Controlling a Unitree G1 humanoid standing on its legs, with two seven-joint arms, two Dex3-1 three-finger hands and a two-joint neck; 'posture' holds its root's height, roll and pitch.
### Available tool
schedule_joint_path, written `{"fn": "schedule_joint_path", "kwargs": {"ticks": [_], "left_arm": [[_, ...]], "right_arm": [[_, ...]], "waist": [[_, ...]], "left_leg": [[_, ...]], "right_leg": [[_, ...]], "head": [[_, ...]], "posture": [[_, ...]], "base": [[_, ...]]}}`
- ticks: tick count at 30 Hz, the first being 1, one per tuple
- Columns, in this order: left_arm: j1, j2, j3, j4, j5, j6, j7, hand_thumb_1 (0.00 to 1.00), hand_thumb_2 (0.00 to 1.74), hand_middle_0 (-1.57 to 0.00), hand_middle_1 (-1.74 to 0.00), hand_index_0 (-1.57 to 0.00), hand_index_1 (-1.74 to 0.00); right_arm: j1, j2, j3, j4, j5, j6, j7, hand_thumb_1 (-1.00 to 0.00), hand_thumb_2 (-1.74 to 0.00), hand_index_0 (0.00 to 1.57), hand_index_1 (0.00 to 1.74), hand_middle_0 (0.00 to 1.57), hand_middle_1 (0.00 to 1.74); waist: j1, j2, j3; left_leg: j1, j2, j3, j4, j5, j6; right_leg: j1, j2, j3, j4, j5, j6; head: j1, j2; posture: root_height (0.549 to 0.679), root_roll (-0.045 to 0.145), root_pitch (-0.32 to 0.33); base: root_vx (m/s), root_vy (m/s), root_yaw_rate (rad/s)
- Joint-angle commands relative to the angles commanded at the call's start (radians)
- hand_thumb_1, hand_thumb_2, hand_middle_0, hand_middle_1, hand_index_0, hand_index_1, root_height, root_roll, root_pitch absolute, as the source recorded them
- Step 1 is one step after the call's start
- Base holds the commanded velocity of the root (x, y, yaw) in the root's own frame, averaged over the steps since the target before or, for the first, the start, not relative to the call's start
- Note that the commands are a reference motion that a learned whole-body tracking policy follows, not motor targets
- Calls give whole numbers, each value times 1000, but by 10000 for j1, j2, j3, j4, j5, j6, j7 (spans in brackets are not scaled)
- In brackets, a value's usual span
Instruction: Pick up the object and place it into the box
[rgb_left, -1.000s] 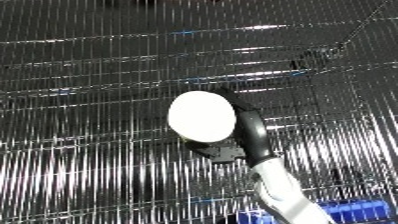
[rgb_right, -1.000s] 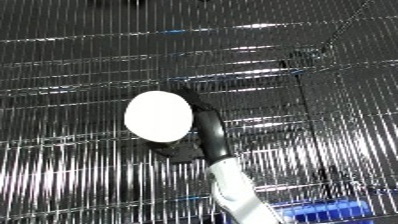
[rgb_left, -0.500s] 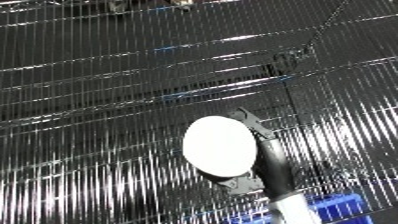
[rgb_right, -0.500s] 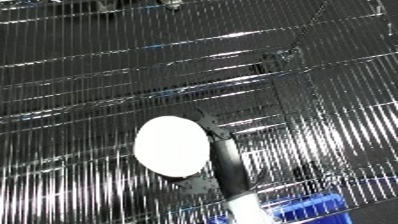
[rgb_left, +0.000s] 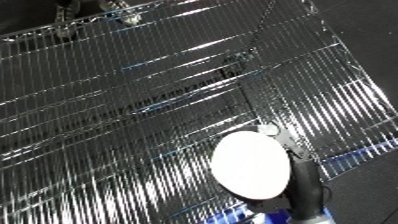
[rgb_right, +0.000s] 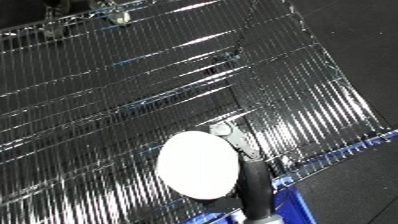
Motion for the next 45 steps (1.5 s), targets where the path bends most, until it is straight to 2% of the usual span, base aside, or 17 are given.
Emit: {"fn": "schedule_joint_path", "kwargs": {"ticks": [3,7,11,14,19,24,28,34,38,43,45], "left_arm": [[172,-14,190,7,-80,-4,23,1000,1740,-1570,-1740,-1570,-1740],[528,-10,471,-59,-241,27,-58,1000,1740,-1570,-1740,-1570,-1740],[922,-64,649,-99,-476,-42,-179,1000,1740,-1570,-1740,-1570,-1740],[1173,-136,717,-69,-678,-189,-262,1000,1740,-1570,-1740,-1570,-1740],[1463,-275,779,-8,-866,-409,-388,1000,1740,-1570,-1740,-1570,-1740],[1564,-385,754,111,-1007,-594,-485,1000,1740,-1570,-1740,-1570,-1740],[1574,-448,721,171,-1045,-683,-464,1000,1740,-1570,-1740,-1570,-1740],[1571,-473,669,148,-1092,-750,-441,1000,1740,-1570,-1740,-1570,-1740],[1527,-531,592,151,-1130,-792,-421,1000,1740,-1570,-1740,-1570,-1740],[1471,-575,515,174,-1135,-803,-361,1000,1740,-1570,-1740,-1570,-1740],[1459,-572,507,187,-1142,-807,-341,1000,1740,-1570,-1740,-1570,-1740]], "right_arm": [[605,-76,-380,-52,82,-254,-168,-750,-1305,1178,1305,1178,1305],[1462,-251,-925,-123,89,-453,-284,-750,-1305,1178,1305,1178,1305],[2355,-500,-1473,-141,151,-763,-461,-750,-1305,1178,1305,1178,1305],[2994,-681,-1850,-183,127,-981,-640,-750,-1305,1178,1305,1178,1305],[3868,-809,-2293,-166,139,-1489,-1054,-750,-1305,1178,1305,1178,1305],[4400,-725,-2731,150,354,-2134,-1520,-750,-1305,1178,1305,1178,1305],[4634,-674,-2868,448,352,-2268,-1693,-750,-1305,1178,1305,1178,1305],[4788,-756,-2944,821,799,-2471,-1440,-450,-783,706,783,706,783],[4757,-803,-2916,977,1032,-2531,-1240,-250,-435,393,435,393,435],[4719,-772,-2784,1096,1072,-2557,-1172,0,0,0,0,0,0],[4717,-756,-2752,1099,1063,-2554,-1173,0,0,0,0,0,0]], "waist": [[-204,-30,0],[-484,-19,-10],[-785,85,-96],[-1035,207,-161],[-1372,354,-197],[-1651,498,-204],[-1826,605,-201],[-1976,724,-181],[-2008,782,-150],[-1986,835,-124],[-1979,841,-118]], "left_leg": [[316,73,95,50,-164,33],[730,170,250,156,-392,70],[1165,218,442,101,-528,90],[1470,213,607,-52,-568,105],[1783,205,817,-223,-618,146],[1949,126,915,-384,-603,156],[2029,81,991,-444,-559,146],[2046,38,1041,-423,-451,109],[2011,17,1036,-367,-401,82],[1970,-20,998,-344,-376,80],[1950,-26,986,-338,-379,84]], "right_leg": [[355,2,116,-131,-12,-13],[757,-40,282,-185,-87,-57],[1074,-81,474,-263,-187,-81],[1227,-61,630,-333,-257,-95],[1338,14,835,-372,-359,-113],[1340,99,992,-407,-386,-106],[1329,142,1072,-447,-388,-107],[1274,195,1131,-479,-363,-119],[1239,211,1158,-433,-387,-150],[1188,221,1178,-320,-432,-177],[1162,224,1182,-275,-448,-180]], "head": [[525,-605],[1363,-1416],[2183,-1961],[2816,-2226],[3392,-2210],[3802,-2113],[4138,-2015],[4592,-1919],[4697,-1891],[4647,-1923],[4615,-1917]], "posture": [[642,63,90],[646,71,68],[648,80,52],[649,85,45],[649,91,39],[649,94,39],[649,96,39],[648,100,40],[647,103,39],[646,105,39],[646,105,40]], "base": [[-10,61,-337],[25,88,-285],[63,105,-219],[56,115,-196],[28,79,-160],[0,49,-96],[-7,38,-75],[-11,23,-45],[-6,16,-21],[4,3,10],[5,-3,18]]}}
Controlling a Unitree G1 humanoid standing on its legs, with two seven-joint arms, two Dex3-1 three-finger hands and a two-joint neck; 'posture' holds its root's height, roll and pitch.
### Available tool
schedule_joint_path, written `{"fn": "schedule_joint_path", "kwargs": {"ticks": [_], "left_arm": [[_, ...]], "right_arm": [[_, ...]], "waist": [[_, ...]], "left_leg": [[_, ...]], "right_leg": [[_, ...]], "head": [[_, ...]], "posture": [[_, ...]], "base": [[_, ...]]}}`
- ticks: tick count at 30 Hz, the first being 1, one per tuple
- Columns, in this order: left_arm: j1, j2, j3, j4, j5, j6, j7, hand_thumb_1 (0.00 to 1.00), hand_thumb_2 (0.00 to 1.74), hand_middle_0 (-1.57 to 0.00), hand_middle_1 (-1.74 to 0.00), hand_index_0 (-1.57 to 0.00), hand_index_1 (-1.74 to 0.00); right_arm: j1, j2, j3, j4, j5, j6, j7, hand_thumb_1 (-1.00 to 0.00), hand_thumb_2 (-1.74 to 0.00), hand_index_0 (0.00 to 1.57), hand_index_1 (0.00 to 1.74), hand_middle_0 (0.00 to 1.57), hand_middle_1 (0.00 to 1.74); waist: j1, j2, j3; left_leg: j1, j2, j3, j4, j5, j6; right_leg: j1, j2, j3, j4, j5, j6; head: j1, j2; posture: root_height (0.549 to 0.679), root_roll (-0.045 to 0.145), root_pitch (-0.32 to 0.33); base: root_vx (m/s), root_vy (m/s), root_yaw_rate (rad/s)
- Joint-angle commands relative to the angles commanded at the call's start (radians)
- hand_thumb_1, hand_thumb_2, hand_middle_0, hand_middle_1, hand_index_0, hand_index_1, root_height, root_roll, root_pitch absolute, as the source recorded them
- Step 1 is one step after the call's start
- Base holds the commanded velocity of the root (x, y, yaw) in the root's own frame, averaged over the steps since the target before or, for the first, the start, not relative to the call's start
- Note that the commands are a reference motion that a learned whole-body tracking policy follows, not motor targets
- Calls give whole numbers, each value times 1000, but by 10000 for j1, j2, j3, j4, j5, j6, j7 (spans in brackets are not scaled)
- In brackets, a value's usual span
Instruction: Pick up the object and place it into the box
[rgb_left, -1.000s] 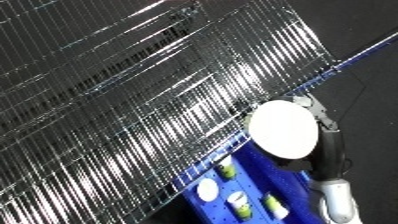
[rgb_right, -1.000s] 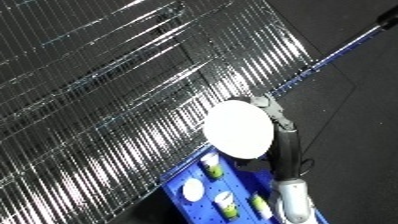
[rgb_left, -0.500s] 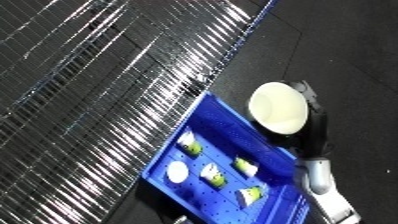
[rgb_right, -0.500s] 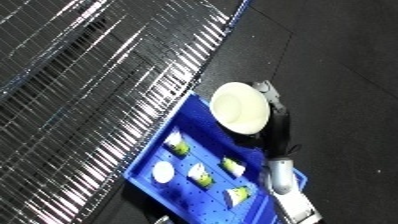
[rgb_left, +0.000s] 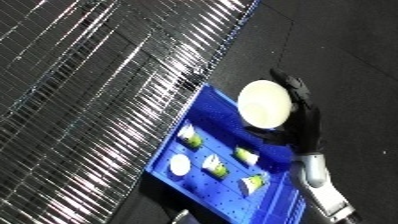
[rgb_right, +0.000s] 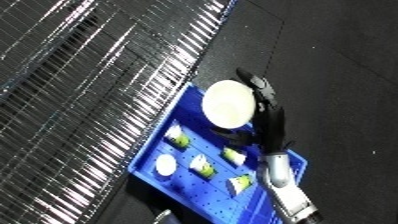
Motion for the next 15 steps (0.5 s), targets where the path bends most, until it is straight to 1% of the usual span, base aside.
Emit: {"fn": "schedule_joint_path", "kwargs": {"ticks": [4,8,11,15], "left_arm": [[-3,12,2,26,-37,-29,-9,1000,1740,-1570,-1740,-1570,-1740],[0,-12,-25,29,-41,-87,8,1000,1740,-1570,-1740,-1570,-1740],[9,-21,-41,30,-23,-111,26,1000,1740,-1570,-1740,-1570,-1740],[72,-16,-42,-16,7,-94,29,1000,1740,-1570,-1740,-1570,-1740]], "right_arm": [[33,114,70,-43,41,78,46,0,0,0,0,0,0],[34,181,156,-92,26,156,83,0,0,0,0,0,0],[22,204,186,-131,-93,132,58,0,0,0,0,0,0],[29,223,214,-315,-468,137,43,0,0,0,0,0,0]], "waist": [[7,3,36],[27,-26,62],[68,-57,63],[155,-83,52]], "left_leg": [[-47,-16,-23,-23,23,6],[-104,-20,-41,13,22,16],[-144,-18,-69,94,22,11],[-166,-16,-121,167,60,-6]], "right_leg": [[-83,34,4,61,-6,-3],[-127,55,-6,129,-27,-24],[-122,49,-35,197,-59,-44],[-63,3,-86,244,-100,-64]], "head": [[-133,116],[-270,207],[-539,359],[-1302,747]], "posture": [[645,105,43],[644,105,43],[644,105,40],[643,106,34]], "base": [[0,-4,27],[0,-3,19],[12,-15,27],[24,-21,60]]}}
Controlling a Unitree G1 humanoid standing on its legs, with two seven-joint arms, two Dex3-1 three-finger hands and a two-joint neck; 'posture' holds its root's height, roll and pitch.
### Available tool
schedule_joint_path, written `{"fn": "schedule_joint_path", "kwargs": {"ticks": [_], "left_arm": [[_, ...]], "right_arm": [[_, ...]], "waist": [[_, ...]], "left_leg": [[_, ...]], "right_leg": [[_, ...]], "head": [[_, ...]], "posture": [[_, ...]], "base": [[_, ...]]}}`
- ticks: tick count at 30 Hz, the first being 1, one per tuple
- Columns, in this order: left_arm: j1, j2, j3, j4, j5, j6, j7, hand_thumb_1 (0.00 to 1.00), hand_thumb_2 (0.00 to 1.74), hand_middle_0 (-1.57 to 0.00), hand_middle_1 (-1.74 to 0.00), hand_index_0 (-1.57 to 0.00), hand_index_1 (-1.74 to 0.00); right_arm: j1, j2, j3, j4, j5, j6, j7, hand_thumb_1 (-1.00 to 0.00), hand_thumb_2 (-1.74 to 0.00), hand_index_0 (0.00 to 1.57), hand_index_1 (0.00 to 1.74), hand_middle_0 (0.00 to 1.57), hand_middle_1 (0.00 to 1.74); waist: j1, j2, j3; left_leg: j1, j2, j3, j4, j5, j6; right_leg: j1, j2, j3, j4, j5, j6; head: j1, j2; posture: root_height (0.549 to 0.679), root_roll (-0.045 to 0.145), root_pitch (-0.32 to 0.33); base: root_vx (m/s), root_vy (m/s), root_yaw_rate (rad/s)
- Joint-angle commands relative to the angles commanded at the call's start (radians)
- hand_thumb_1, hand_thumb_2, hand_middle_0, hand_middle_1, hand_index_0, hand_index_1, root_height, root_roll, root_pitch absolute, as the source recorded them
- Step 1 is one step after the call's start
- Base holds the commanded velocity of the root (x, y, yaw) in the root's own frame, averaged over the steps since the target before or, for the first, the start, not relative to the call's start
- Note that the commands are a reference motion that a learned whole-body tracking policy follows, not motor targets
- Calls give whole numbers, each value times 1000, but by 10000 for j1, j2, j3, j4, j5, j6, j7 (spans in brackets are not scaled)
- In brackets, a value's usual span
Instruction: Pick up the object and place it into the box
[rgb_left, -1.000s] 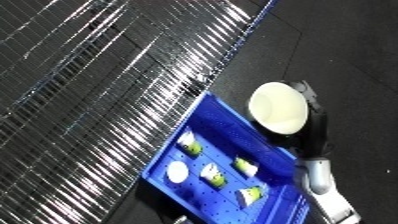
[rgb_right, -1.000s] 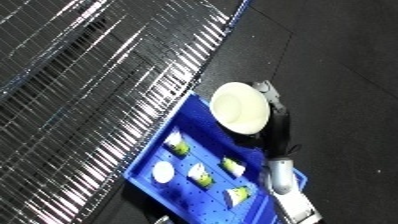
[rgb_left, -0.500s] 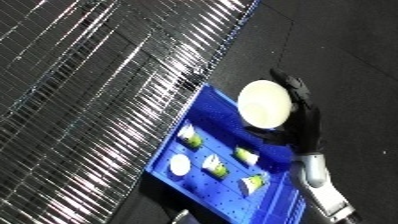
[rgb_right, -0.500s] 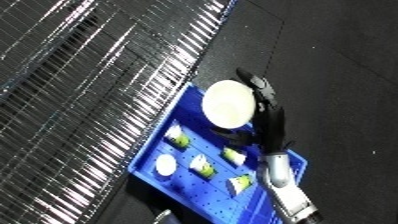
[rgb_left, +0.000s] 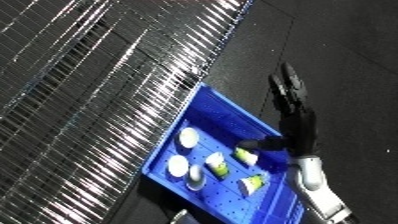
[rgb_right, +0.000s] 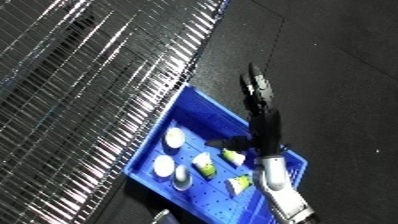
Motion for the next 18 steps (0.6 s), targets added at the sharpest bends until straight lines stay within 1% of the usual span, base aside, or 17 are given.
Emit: {"fn": "schedule_joint_path", "kwargs": {"ticks": [1,2,3,4,7,10,12,16,18], "left_arm": [[20,-1,2,-20,12,11,0,1000,1740,-1570,-1740,-1570,-1740],[43,-5,2,-51,34,36,-1,1000,1740,-1570,-1740,-1570,-1740],[64,-8,0,-85,58,64,-2,1000,1740,-1570,-1740,-1570,-1740],[81,-8,-10,-120,79,92,1,1000,1740,-1570,-1740,-1570,-1740],[90,19,-74,-207,117,165,41,1000,1740,-1570,-1740,-1570,-1740],[63,62,-155,-225,123,217,112,1000,1740,-1570,-1740,-1570,-1740],[61,72,-208,-205,135,246,148,1000,1740,-1570,-1740,-1570,-1740],[85,72,-284,-137,134,287,138,1000,1740,-1570,-1740,-1570,-1740],[106,67,-295,-122,134,307,121,1000,1740,-1570,-1740,-1570,-1740]], "right_arm": [[5,-6,15,-85,-97,12,3,0,0,0,0,0,0],[6,-15,31,-197,-201,29,13,0,0,0,0,0,0],[-1,-25,49,-320,-299,52,25,0,0,0,0,0,0],[-25,-40,79,-471,-405,84,47,0,0,0,0,0,0],[-229,-138,245,-950,-718,272,88,0,0,0,0,0,0],[-631,-293,499,-1329,-953,520,180,0,0,0,0,0,0],[-938,-367,647,-1476,-977,656,363,0,0,0,0,0,0],[-1513,-419,886,-1617,-899,944,924,0,0,0,0,0,0],[-1660,-401,958,-1648,-879,1048,1147,0,0,0,0,0,0]], "waist": [[27,-5,-2],[63,-7,-5],[102,-7,-9],[149,-5,-14],[305,3,-32],[469,-14,-55],[578,-42,-76],[783,-107,-108],[843,-130,-120]], "left_leg": [[-2,2,-13,11,19,-8],[-7,-3,-38,24,39,-17],[-11,-13,-69,33,47,-22],[-11,-27,-105,30,46,-21],[-36,-75,-219,8,23,-4],[-125,-94,-328,58,65,-5],[-196,-97,-404,138,101,-13],[-308,-88,-530,332,210,-71],[-330,-83,-567,389,260,-97]], "right_leg": [[19,-19,-13,1,-6,-4],[36,-44,-30,8,-11,-9],[45,-69,-45,24,-16,-13],[42,-94,-63,47,-19,-15],[-21,-150,-126,155,-28,-20],[-92,-172,-215,300,-70,-45],[-103,-192,-278,402,-117,-66],[-62,-255,-409,580,-215,-105],[-35,-275,-450,631,-247,-119]], "head": [[-398,186],[-967,524],[-1258,687],[-1715,902],[-2511,1349],[-2973,1543],[-3175,1540],[-3582,1349],[-3582,1349]], "posture": [[643,106,32],[643,108,30],[643,109,28],[643,110,26],[642,111,24],[640,111,21],[639,110,18],[637,110,8],[637,110,4]], "base": [[23,-21,89],[24,-32,130],[18,-34,145],[12,-40,172],[-2,-39,166],[-3,-35,113],[9,-31,80],[24,-25,77],[21,-14,55]]}}
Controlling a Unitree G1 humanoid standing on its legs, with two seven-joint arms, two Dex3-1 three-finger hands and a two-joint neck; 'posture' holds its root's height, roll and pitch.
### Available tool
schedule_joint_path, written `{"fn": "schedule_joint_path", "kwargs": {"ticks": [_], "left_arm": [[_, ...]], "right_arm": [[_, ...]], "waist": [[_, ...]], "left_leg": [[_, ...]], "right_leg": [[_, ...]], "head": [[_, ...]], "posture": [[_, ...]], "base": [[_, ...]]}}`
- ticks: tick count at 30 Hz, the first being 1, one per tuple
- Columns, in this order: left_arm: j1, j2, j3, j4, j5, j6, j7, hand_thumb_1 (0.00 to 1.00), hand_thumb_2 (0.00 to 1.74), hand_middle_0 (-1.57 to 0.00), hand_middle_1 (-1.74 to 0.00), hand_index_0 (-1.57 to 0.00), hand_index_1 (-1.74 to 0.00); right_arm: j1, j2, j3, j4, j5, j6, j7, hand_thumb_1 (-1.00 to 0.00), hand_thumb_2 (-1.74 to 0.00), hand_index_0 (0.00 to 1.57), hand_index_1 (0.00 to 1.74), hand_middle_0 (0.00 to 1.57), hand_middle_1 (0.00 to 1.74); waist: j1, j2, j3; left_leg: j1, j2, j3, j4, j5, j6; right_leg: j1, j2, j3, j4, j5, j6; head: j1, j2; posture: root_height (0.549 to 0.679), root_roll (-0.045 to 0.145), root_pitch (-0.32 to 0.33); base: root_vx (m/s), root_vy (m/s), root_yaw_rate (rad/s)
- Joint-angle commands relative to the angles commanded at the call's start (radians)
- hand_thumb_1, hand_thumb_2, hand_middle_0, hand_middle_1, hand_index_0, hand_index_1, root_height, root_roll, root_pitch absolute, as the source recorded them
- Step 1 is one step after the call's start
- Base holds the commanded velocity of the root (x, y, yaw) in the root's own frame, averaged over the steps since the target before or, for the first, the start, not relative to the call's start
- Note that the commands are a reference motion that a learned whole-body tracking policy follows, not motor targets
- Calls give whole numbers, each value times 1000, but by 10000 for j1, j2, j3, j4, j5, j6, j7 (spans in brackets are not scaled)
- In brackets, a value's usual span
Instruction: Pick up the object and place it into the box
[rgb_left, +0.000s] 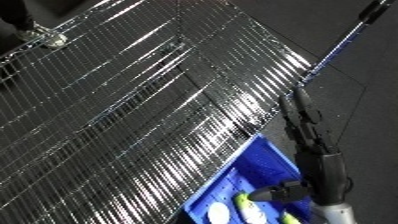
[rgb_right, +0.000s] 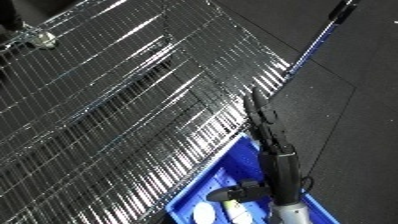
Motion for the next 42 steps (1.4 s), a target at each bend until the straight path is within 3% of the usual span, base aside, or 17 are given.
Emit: {"fn": "schedule_joint_path", "kwargs": {"ticks": [12,13,15,19,23,32,42], "left_arm": [[10,-1,0,8,21,40,-11,1000,1740,-1570,-1740,-1570,-1740],[-11,15,-12,27,55,86,-23,1000,1740,-1570,-1740,-1570,-1740],[-113,87,-48,105,189,240,-79,1000,1740,-1570,-1740,-1570,-1740],[-679,295,-164,482,747,712,-341,1000,1740,-1570,-1740,-1570,-1740],[-865,351,-235,636,1015,1053,-567,1000,1740,-1570,-1740,-1570,-1740],[-661,382,-272,646,1025,1205,-794,1000,1740,-1570,-1740,-1570,-1740],[-519,393,-284,580,1087,1402,-891,1000,1740,-1570,-1740,-1570,-1740]], "right_arm": [[-107,32,78,-25,20,103,175,0,0,0,0,0,0],[-198,61,175,-45,40,201,284,0,0,0,0,0,0],[-465,211,498,-102,75,469,542,0,0,0,0,0,0],[-1114,877,1464,-62,130,1274,1180,0,0,0,0,0,0],[-1306,1145,1860,24,304,1948,1517,0,0,0,0,0,0],[-1209,1234,2015,-24,306,2208,1549,0,0,0,0,0,0],[-1018,1274,1949,37,176,2239,1122,0,0,0,0,0,0]], "waist": [[47,-34,-9],[117,-70,-20],[351,-209,-40],[1037,-670,-33],[1411,-850,-55],[1588,-868,-136],[1658,-876,-221]], "left_leg": [[-9,3,-33,34,40,-17],[-28,2,-75,60,54,-27],[-102,-6,-210,128,101,-46],[-254,-83,-630,99,218,-65],[-195,-150,-786,87,249,-79],[-91,-222,-784,165,203,-83],[-44,-261,-739,289,124,-59]], "right_leg": [[31,-20,-39,34,-28,-14],[59,-38,-80,52,-36,-14],[145,-70,-204,89,-37,-3],[370,-86,-614,147,38,127],[543,-184,-904,281,-7,195],[645,-280,-1003,389,-54,220],[650,-337,-1044,531,-72,247]], "head": [[-195,-139],[-917,-747],[-1944,-1409],[-3833,-2305],[-3903,-2427],[-3917,-2775],[-3901,-2954]], "posture": [[637,109,1],[637,108,-1],[637,103,-8],[636,85,-24],[635,79,-39],[635,80,-52],[633,77,-62]], "base": [[2,-3,10],[19,-85,131],[20,-167,232],[31,-286,515],[77,-99,419],[47,5,118],[51,10,62]]}}
